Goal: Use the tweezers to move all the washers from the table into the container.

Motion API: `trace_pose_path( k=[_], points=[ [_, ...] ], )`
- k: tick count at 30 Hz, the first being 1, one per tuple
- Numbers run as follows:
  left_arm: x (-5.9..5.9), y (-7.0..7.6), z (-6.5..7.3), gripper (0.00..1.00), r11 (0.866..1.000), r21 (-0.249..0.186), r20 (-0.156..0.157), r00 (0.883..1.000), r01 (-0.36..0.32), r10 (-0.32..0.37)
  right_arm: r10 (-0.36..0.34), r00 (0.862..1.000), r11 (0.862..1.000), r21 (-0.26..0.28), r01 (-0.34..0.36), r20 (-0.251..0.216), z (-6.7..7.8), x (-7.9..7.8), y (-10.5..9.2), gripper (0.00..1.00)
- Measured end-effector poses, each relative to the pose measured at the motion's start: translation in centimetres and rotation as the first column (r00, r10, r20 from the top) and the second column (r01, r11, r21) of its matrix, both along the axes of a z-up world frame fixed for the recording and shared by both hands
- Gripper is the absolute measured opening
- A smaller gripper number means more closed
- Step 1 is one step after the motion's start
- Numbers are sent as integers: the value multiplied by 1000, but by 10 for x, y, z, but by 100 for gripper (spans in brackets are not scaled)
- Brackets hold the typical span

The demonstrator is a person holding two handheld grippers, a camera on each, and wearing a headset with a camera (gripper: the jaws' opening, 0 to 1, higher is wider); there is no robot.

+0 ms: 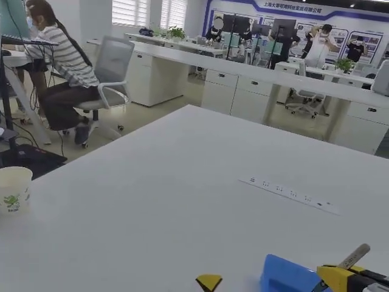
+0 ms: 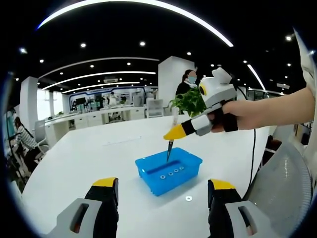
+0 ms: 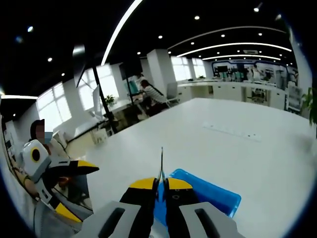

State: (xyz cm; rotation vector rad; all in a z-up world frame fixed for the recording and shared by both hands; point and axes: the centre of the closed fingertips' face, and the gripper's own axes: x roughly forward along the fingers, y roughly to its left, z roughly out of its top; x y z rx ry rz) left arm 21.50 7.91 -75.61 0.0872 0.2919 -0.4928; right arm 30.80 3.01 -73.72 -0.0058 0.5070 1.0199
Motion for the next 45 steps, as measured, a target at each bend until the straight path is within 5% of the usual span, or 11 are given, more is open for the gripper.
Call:
trace_pose_path(
  k=[7, 18, 32, 45],
  points=[
    [0, 0, 0, 74, 1000, -3, 1, 1000, -1, 1, 14, 1000, 1000, -7, -14, -15, -5, -15, -2, 3],
    [-1, 1, 0, 73, 1000, -7, -6, 1000, -2, 2, 20, 994, 1000, 14, -18, -111, -32, -33, 2, 3],
    [-2, -2, 0, 73, 1000, -13, -14, 1000, 11, -11, 20, 982, 997, -71, -34, -189, -77, -47, -7, 4],
    [-1, -4, 0, 73, 1000, -10, -15, 1000, 20, -21, 21, 982, 991, -123, -44, -188, -95, -51, -14, 4]
  ],
)
